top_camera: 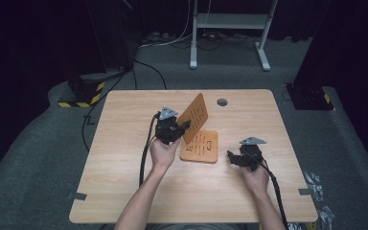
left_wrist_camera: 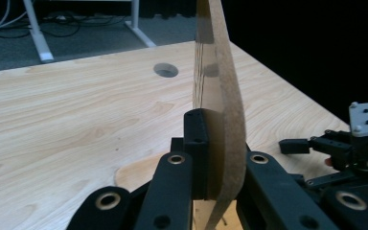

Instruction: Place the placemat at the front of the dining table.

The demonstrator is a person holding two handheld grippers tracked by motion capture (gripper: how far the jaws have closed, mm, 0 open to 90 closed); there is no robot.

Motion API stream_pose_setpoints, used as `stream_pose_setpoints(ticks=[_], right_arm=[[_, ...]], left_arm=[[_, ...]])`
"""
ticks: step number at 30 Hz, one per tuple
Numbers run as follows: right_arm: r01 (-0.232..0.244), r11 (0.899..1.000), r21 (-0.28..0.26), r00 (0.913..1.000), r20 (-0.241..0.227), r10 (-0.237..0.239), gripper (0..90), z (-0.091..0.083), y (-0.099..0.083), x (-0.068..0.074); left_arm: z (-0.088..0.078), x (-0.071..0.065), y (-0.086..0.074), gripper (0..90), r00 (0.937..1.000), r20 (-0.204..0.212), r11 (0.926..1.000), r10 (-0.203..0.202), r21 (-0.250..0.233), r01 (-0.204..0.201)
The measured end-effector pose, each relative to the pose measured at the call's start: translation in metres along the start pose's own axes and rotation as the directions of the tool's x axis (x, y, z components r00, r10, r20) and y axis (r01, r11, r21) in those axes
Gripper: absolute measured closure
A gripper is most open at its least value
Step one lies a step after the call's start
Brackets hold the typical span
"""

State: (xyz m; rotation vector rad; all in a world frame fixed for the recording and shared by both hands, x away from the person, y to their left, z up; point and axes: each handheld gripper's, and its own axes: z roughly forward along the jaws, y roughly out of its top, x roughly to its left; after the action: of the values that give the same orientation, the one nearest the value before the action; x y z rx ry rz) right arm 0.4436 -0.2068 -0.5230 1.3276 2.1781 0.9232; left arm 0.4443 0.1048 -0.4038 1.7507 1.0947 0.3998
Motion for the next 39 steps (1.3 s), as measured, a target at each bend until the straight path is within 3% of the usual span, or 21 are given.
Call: stream_pose_setpoints(ticks=[13,39], right_arm=[[-0.002,1.000,0.000,1.0000,0.000,0.002,28.7,0.000,0.000,0.000],[-0.002,1.000,0.000,1.0000,-0.001,0.002,28.7,0.000,0.000,0.000]], left_arm=[[-0.016,0.019,-0.003,86.2,0.9987,-0.050,0.9999,-0.011,0.000,0.012],[-0.037,0.040,-0.010,86.3,0.9943,-0.089,0.9977,-0.059,-0.040,0.056]])
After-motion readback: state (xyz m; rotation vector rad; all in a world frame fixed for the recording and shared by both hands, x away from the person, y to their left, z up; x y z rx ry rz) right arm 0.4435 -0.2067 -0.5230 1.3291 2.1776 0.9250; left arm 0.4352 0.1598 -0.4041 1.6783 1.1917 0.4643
